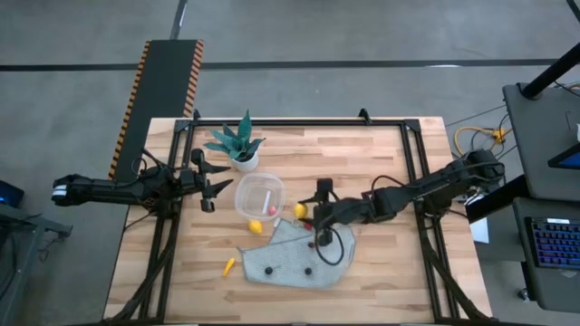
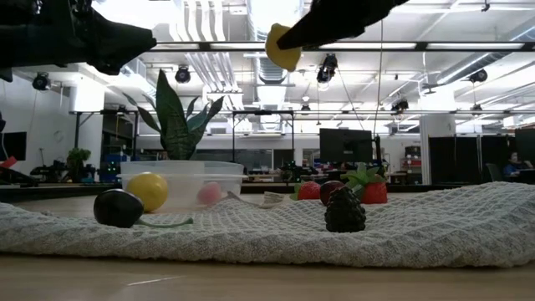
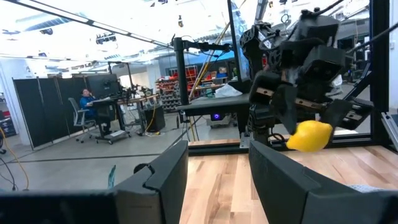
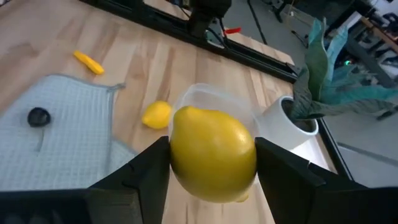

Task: Pick and placing Produce into tupperware
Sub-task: Put the right yellow lemon into the container

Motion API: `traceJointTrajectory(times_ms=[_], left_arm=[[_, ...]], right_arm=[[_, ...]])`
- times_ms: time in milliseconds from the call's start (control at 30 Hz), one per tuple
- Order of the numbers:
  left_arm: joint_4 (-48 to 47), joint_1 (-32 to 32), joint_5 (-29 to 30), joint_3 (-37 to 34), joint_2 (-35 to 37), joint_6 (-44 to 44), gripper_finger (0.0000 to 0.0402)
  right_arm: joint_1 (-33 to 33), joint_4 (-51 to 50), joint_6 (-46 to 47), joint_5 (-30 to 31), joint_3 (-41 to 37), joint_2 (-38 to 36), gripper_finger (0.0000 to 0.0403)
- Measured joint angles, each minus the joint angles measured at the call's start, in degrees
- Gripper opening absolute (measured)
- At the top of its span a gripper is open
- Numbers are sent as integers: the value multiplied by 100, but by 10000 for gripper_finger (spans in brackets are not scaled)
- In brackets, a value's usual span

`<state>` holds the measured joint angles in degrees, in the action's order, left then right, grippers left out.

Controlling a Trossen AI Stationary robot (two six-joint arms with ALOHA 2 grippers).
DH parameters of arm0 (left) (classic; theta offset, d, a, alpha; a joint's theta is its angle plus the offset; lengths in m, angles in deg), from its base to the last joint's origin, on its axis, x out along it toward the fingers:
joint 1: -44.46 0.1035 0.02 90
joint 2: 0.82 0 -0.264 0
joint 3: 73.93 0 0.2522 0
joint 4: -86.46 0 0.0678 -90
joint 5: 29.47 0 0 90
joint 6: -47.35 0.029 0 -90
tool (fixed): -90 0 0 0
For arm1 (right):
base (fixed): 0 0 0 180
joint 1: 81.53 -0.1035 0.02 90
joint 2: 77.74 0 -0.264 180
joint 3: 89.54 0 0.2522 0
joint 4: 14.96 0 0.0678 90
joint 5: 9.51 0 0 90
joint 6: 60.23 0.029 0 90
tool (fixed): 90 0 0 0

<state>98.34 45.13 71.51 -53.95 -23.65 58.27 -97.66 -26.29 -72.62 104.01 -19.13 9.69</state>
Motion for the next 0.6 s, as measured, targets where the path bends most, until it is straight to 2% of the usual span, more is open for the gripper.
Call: traceJointTrajectory(times_ms=[133,367,600], left_arm=[[4,0,0,2,0,2,157],[3,0,0,2,2,7,157],[-8,0,0,2,9,9,157]], right_arm=[[281,13,37,-32,14,10,203],[855,673,-52,-932,121,268,203],[1314,657,-283,-1331,679,915,203]])
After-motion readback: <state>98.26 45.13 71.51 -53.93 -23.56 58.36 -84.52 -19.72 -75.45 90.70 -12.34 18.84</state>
